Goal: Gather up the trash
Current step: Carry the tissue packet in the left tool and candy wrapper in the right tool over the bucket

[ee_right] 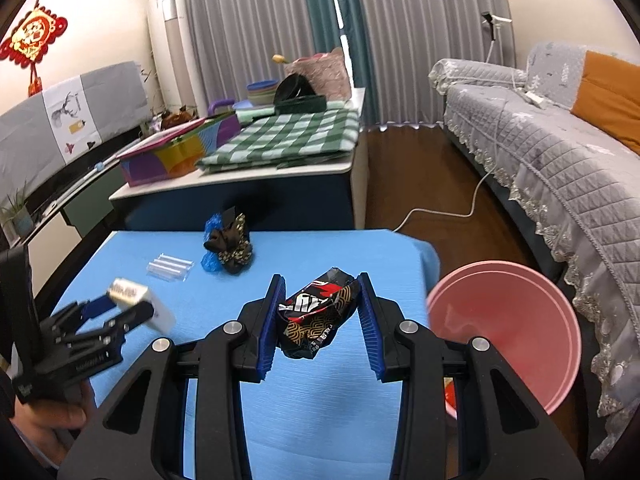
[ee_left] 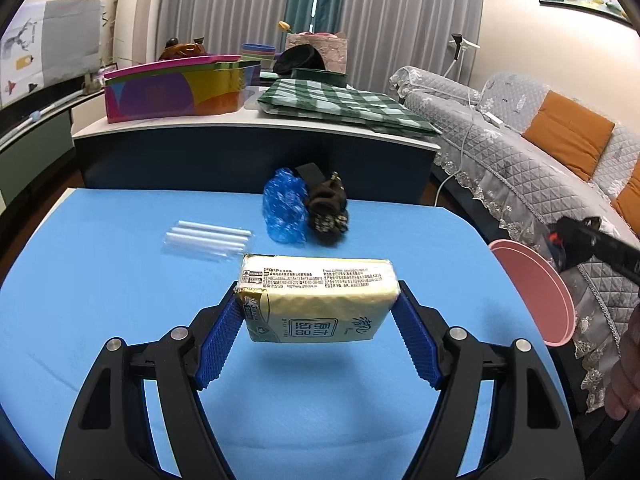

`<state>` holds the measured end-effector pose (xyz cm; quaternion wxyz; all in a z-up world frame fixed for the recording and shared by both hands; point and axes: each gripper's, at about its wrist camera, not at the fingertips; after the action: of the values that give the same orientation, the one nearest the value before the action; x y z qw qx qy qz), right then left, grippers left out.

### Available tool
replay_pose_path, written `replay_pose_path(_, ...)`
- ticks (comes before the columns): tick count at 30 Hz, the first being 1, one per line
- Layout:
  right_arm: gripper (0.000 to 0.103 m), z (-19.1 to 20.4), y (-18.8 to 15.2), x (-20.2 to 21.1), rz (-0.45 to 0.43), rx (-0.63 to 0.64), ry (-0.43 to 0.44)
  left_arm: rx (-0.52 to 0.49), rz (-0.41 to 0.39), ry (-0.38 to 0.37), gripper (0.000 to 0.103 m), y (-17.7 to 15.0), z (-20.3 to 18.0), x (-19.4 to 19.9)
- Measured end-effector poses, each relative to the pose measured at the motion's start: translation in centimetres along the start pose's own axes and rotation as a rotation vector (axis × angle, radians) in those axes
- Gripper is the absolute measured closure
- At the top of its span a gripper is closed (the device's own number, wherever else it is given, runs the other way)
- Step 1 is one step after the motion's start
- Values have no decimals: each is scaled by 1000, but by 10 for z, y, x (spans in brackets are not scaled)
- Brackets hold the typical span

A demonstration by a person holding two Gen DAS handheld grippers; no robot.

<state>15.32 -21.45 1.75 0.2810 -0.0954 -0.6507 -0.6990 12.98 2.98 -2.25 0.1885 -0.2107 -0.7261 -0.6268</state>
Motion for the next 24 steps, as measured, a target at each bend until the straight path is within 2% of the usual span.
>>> replay_pose_path(11, 66, -29, 9, 23, -42, -33, -50, 24, -4, 36, 31, -9, -26, 16)
replay_pose_path(24, 66, -57, 17, 39, -65, -10, -122, 15, -4, 17, 31, -7, -46, 14)
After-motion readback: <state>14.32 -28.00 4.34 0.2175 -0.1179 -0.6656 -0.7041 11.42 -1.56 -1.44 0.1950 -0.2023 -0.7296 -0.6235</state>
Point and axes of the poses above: each gripper's, at about its wrist camera, not at the fingertips, and x roughly against the way its jaws point, z to its left, y to its top, and after that the axes turned 4 degrees about -z, right-handed
